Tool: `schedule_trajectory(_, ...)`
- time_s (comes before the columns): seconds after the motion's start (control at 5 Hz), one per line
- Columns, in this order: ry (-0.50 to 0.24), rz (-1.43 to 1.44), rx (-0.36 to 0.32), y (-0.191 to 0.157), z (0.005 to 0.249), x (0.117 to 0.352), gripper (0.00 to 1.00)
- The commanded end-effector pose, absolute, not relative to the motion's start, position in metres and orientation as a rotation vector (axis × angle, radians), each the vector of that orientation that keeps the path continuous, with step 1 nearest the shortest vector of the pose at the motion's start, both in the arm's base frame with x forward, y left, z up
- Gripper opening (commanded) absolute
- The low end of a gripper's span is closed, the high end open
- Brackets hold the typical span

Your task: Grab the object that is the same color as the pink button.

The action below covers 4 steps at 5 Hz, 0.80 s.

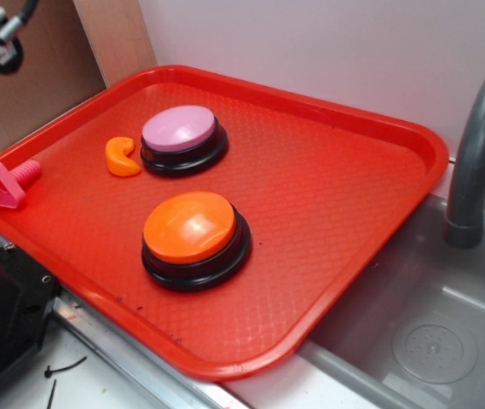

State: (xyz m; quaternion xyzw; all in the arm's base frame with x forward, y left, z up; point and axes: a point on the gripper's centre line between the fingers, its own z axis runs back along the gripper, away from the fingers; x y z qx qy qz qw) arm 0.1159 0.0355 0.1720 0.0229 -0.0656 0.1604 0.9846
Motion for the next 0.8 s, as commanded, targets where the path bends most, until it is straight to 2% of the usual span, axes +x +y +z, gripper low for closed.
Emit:
schedule_trajectory(0.0,-0.078,0.476,0.106,0.073,0.137,0.121,1.00)
schedule_trajectory(0.2,-0.051,0.519,0.143,0.092,0.120,0.125,1.00)
schedule_trajectory(0.4,-0.019,0.570,0.219,0.110,0.100,0.128,1.00)
schedule_trajectory(0.6,-0.027,0.564,0.266,0.121,0.087,0.130,1.00)
